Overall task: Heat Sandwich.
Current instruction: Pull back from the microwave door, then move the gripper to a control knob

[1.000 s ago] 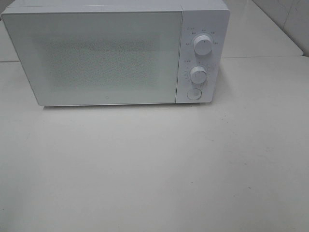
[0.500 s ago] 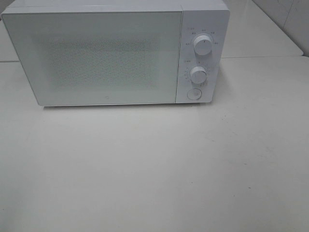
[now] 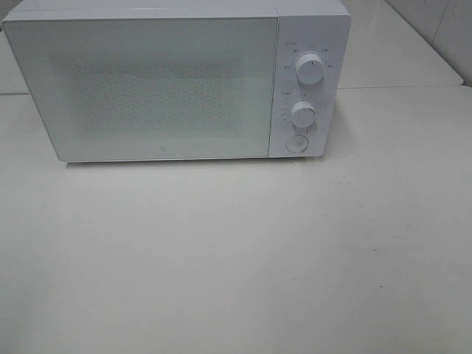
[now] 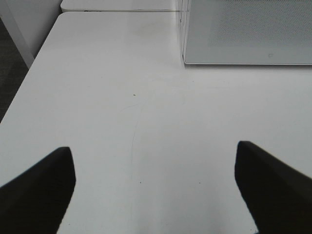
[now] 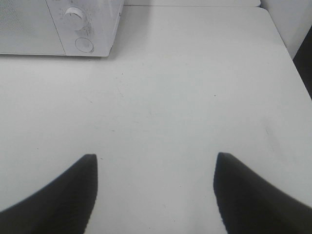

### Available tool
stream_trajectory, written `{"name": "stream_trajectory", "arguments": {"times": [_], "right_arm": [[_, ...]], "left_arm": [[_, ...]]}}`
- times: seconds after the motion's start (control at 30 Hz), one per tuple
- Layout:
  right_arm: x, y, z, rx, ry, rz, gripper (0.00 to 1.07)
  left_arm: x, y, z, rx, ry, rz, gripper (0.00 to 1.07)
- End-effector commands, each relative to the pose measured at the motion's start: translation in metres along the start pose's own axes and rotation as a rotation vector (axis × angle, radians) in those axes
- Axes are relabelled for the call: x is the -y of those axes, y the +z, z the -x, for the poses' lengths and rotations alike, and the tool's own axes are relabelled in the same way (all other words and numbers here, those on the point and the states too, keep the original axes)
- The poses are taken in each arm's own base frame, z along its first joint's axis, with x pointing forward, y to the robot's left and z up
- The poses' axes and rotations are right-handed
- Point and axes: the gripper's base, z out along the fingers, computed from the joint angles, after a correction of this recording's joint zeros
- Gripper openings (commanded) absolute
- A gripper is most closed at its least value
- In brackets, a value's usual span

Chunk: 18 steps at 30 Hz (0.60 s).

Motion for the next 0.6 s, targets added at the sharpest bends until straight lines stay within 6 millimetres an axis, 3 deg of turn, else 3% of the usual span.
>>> {"name": "stream_trajectory", "arguments": {"times": [0.03,0.27,0.6], "right_arm": [[0.000,-0.002,-0.002,0.028,0.000,0.003,0.66],[0.000,-0.003,-0.001,0.037,-0.001,0.002,0.66],[-0.001,-0.005,0.017,0.158,-0.001,0.007,0.66]], "left_arm": [[0.001,-0.002,-0.001,0.027,-0.002,-0.005,0.81],[0.001,-0.002,-0.001,0.027,-0.002,-0.005,0.81],[0.001,-0.002,-0.001,0.027,-0.002,-0.005,0.81]]}}
